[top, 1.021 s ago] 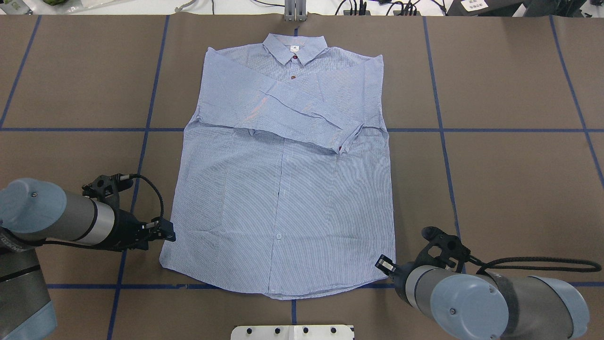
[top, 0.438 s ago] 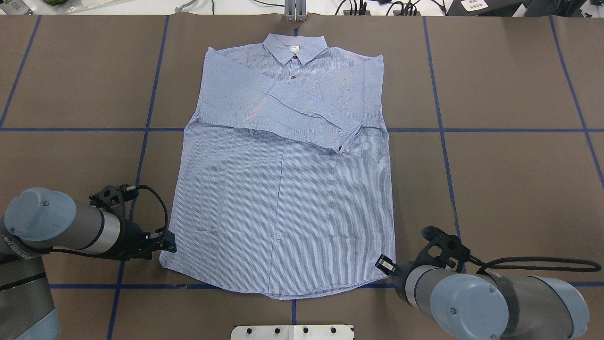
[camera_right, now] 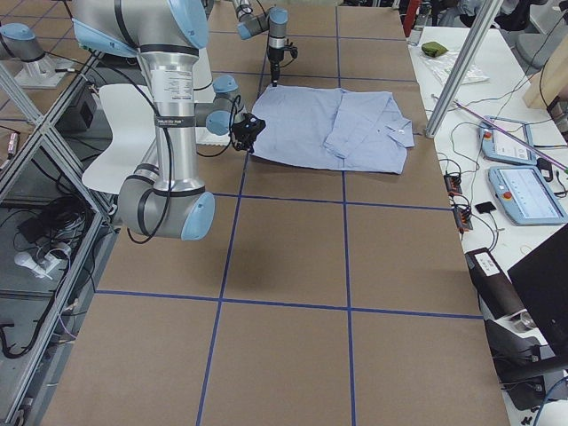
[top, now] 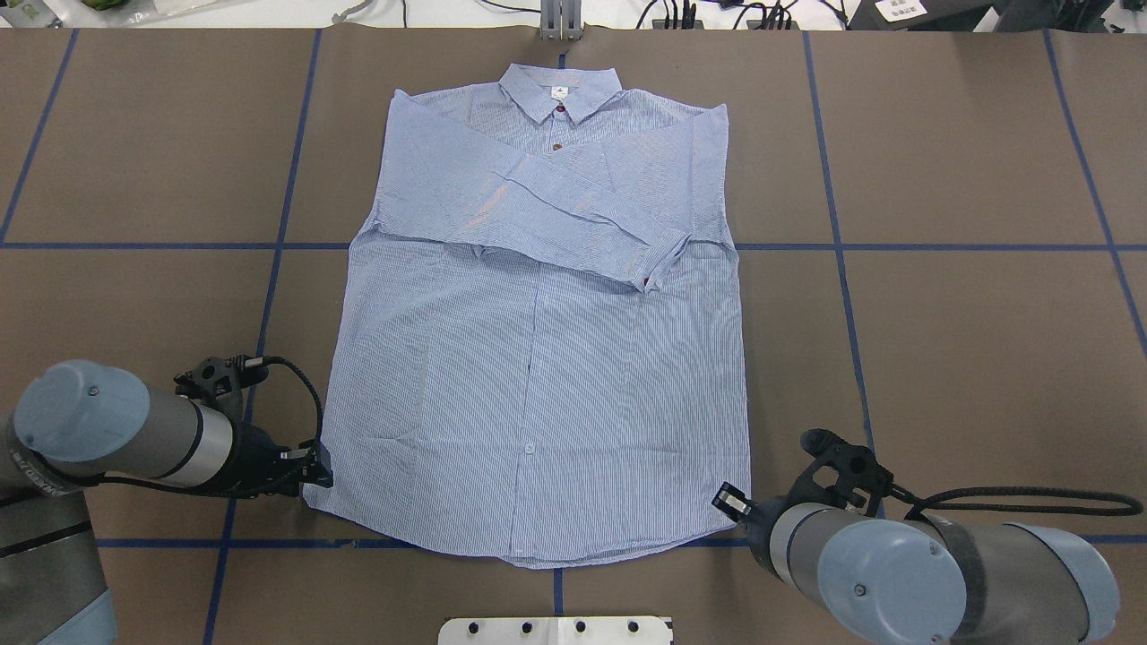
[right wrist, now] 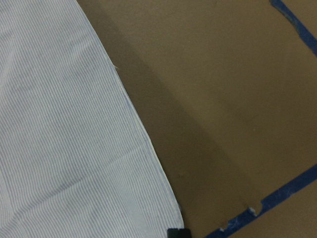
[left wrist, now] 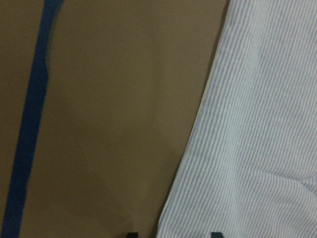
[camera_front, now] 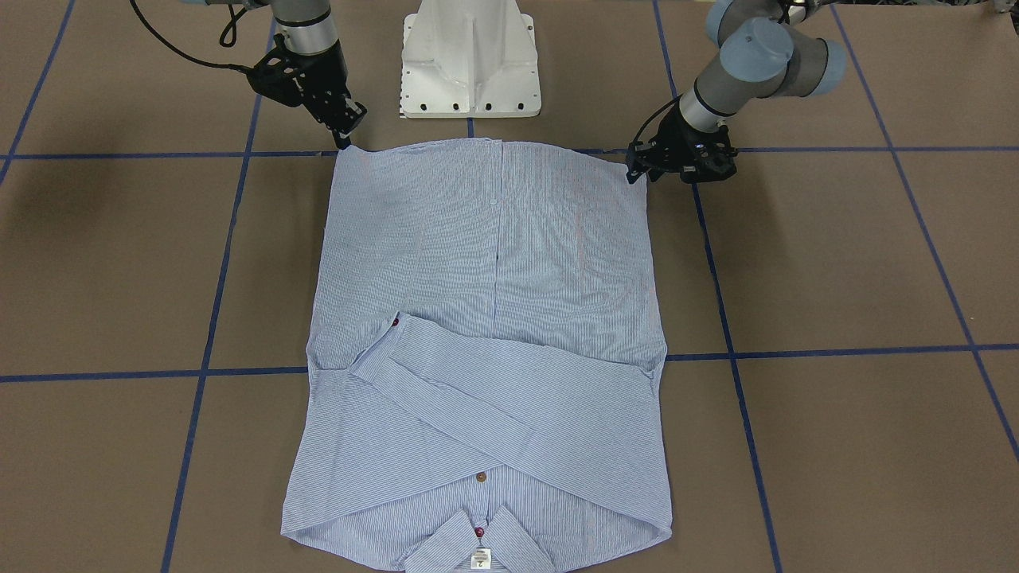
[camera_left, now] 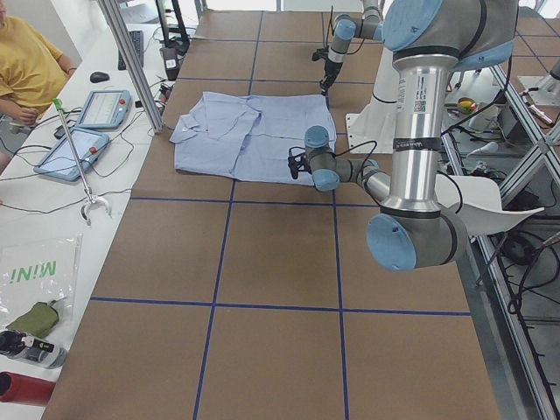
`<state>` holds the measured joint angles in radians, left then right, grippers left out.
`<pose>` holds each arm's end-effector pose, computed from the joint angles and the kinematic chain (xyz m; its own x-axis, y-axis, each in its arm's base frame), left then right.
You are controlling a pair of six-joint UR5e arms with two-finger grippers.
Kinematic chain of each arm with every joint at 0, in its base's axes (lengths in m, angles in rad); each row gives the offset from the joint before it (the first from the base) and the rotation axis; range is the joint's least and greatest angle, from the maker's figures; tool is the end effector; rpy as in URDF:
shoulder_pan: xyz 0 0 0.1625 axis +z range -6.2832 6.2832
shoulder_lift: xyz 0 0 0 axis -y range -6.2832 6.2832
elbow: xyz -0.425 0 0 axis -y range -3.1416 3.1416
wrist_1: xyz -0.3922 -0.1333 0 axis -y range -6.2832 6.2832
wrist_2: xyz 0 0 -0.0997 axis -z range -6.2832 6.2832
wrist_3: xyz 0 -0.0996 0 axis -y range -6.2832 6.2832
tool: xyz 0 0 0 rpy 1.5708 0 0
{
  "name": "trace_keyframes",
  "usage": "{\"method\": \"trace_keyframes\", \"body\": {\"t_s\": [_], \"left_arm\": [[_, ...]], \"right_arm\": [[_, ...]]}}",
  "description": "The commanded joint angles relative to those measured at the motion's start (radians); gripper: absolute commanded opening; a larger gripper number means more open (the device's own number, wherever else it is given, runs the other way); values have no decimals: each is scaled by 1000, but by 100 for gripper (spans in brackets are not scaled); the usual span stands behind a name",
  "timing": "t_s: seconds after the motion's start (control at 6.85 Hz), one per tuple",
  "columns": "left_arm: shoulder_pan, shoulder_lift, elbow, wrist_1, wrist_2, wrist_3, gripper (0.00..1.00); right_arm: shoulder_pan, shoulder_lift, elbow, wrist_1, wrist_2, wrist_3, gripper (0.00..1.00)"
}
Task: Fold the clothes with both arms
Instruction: 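Lower both grippers to the hem corners nearest the robot and grasp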
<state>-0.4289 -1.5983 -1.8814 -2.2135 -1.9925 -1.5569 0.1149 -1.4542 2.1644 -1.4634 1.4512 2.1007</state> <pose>0.4277 -0.2974 0.4250 0.5069 -0.2179 -0.8340 0.0631 0.9743 -0.2162 -0.4673 -0.2001 0.3238 0.4850 0.5611 0.6707 -0.5163 0.8028 -0.2983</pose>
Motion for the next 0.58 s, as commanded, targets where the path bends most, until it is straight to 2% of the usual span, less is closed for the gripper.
{"method": "trace_keyframes", "body": {"t_s": [0.0, 0.15, 0.29, 0.44], "left_arm": [[7, 0, 5, 0, 0, 0, 51], [10, 0, 8, 0, 0, 0, 51], [15, 0, 10, 0, 0, 0, 37], [15, 0, 10, 0, -2, 0, 0]], "right_arm": [[0, 0, 0, 0, 0, 1, 0], [-1, 0, 0, 0, 0, -1, 0], [-1, 0, 0, -2, 0, -1, 0], [-1, 0, 2, -2, 0, -1, 0]]}}
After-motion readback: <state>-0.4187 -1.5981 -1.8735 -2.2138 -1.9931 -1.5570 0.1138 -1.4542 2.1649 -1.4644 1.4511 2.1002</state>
